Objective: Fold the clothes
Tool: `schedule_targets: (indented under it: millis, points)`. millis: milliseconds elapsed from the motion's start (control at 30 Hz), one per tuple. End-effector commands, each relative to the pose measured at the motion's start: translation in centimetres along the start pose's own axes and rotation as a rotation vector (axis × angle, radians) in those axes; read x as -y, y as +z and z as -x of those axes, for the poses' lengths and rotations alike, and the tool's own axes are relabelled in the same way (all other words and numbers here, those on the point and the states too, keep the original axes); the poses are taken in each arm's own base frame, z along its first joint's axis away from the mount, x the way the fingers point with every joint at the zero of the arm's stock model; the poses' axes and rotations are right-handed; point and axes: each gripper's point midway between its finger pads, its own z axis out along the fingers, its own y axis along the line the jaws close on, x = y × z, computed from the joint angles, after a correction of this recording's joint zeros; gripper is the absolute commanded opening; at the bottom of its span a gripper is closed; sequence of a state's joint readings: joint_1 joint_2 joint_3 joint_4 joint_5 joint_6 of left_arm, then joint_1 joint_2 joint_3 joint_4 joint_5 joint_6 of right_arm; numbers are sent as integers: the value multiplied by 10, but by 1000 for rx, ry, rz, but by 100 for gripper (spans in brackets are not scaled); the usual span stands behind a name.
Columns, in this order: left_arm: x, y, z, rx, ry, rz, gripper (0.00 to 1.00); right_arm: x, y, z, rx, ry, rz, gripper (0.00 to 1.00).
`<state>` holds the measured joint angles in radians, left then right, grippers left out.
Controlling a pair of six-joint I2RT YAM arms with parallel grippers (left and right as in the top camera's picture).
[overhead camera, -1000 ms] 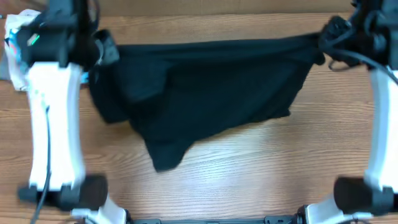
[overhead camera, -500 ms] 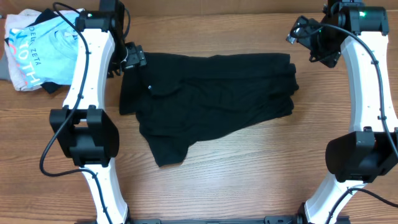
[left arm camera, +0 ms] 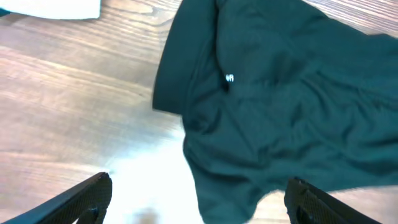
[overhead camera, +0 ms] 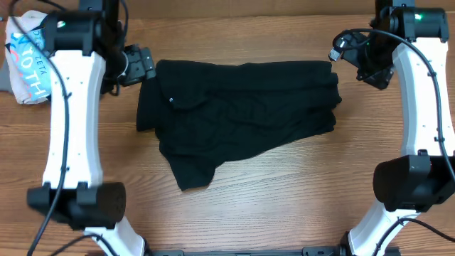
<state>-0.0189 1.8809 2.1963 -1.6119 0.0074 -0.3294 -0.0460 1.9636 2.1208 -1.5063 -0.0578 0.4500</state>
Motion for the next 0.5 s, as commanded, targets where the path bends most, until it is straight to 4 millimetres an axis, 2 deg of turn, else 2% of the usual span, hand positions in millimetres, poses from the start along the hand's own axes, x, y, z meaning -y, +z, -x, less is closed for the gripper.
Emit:
schedule_targets:
  millis: [0,133,233,333,467]
  points:
    - [-4,-40,-8,79,15,-29,91,24,-38,5,122,112,-87,100]
    - [-9,-54,-24,70,16,-25,90,53,-44,-4,126,185,-231,100]
    - [-6,-55,-33,55,50,-51,95,70,-47,-11,125,246,-322,100]
    - [-1,-51,-48,7,81,-98,99,77,-49,-11,135,226,-352,100]
    - [-12,-35,-81,-89,78,-71,99,82,-45,-21,105,224,-363,100]
